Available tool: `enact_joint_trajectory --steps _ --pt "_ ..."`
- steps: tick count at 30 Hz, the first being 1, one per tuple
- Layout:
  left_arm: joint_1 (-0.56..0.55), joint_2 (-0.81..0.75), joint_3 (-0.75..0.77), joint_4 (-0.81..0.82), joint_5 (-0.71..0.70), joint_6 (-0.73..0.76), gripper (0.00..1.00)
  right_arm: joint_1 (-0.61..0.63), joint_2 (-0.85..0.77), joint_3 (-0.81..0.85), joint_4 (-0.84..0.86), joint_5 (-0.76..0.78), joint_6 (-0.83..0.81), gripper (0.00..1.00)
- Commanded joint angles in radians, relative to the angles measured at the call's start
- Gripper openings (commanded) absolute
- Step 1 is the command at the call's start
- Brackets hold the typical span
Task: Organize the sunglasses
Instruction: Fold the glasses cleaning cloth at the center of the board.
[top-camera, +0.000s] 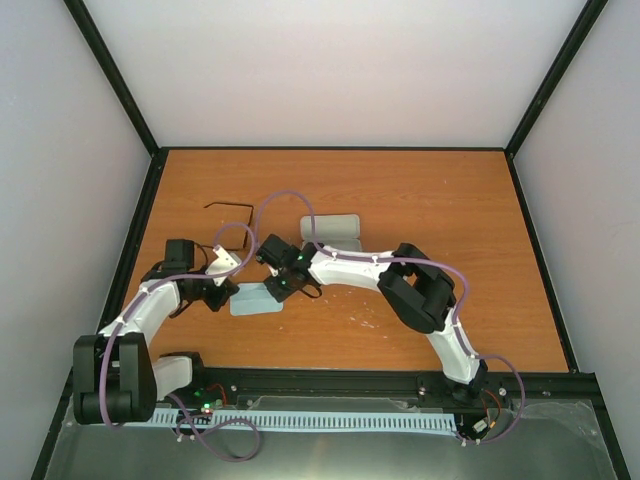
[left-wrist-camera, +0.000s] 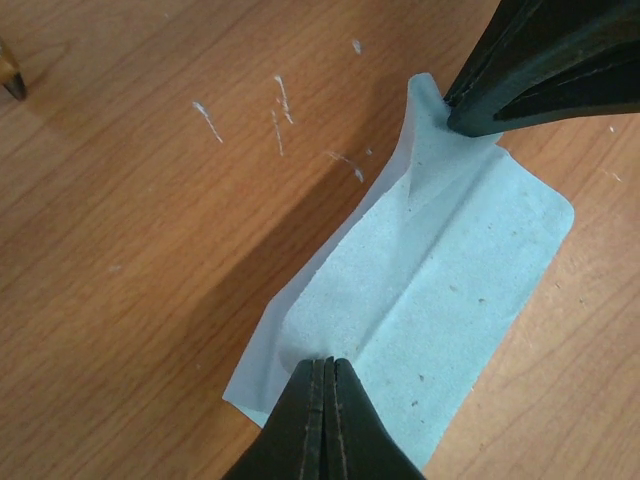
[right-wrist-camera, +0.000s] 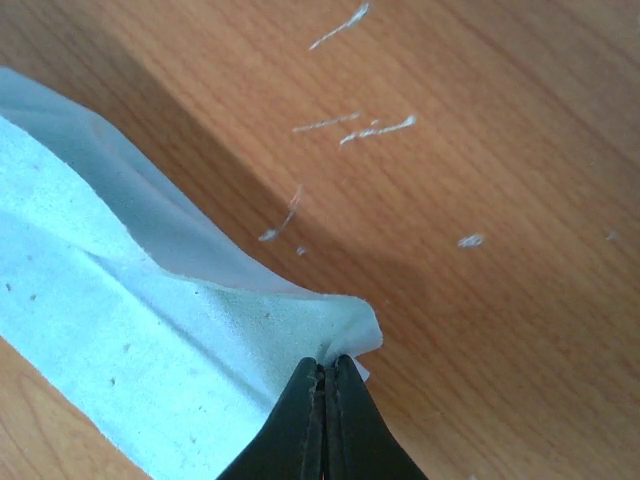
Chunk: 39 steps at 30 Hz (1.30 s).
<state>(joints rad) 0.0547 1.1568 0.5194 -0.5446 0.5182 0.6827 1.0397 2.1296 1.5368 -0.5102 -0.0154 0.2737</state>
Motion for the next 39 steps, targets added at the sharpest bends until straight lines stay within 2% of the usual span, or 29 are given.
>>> enact_joint_trajectory --steps 1,6,12,26,31,35,39 --pt "-0.008 0.001 0.022 -0.055 0.006 0.058 0.01 0.011 -0.061 -0.026 0.03 -0.02 -0.004 0.03" --pt "-0.007 0.009 0.009 -0.069 -0.009 0.081 0.01 0.019 -0.056 -0.041 0.034 -0.062 -0.011 0.04" --pt "-0.007 0.024 -0.009 -0.089 -0.039 0.114 0.01 0.023 -0.069 -0.069 0.025 -0.121 -0.018 0.11" --pt "-0.007 0.021 -0.038 -0.101 -0.075 0.148 0.04 0.018 -0.218 -0.134 -0.009 -0.088 -0.023 0.21" --pt "-0.008 -0.009 -0.06 -0.102 -0.089 0.152 0.23 0.013 -0.182 -0.097 -0.017 -0.068 -0.018 0.25" --pt "-0.007 -0.053 -0.056 -0.101 -0.102 0.137 0.53 0.012 -0.106 -0.042 -0.029 -0.043 -0.01 0.27" --pt "-0.006 -0.124 -0.035 -0.056 -0.103 0.091 0.65 0.013 -0.055 -0.01 -0.044 -0.01 -0.014 0.29"
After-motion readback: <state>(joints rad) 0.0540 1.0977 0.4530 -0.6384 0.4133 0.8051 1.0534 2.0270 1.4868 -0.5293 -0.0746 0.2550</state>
